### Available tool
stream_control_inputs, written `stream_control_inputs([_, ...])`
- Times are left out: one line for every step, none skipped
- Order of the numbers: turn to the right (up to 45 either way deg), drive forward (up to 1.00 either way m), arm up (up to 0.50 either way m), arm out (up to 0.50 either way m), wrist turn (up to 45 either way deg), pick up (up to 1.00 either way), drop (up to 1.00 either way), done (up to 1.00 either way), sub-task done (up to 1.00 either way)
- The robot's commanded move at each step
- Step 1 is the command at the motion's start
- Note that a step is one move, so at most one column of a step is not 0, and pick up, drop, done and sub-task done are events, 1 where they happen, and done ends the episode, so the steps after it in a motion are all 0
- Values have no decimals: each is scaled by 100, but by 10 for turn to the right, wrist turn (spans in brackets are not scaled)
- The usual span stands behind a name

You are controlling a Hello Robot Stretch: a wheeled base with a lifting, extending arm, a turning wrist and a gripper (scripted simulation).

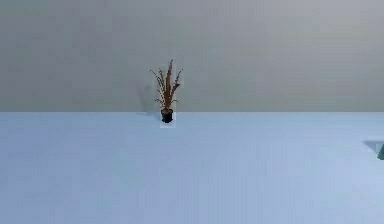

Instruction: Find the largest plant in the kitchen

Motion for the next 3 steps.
stream_control_inputs([0, 5, 0, 0, 0, 0, 0, 0, 0])
stream_control_inputs([-450, 0, 0, 0, 0, 0, 0, 0, 0])
stream_control_inputs([-330, 0, 0, 0, 0, 0, 0, 0, 0])
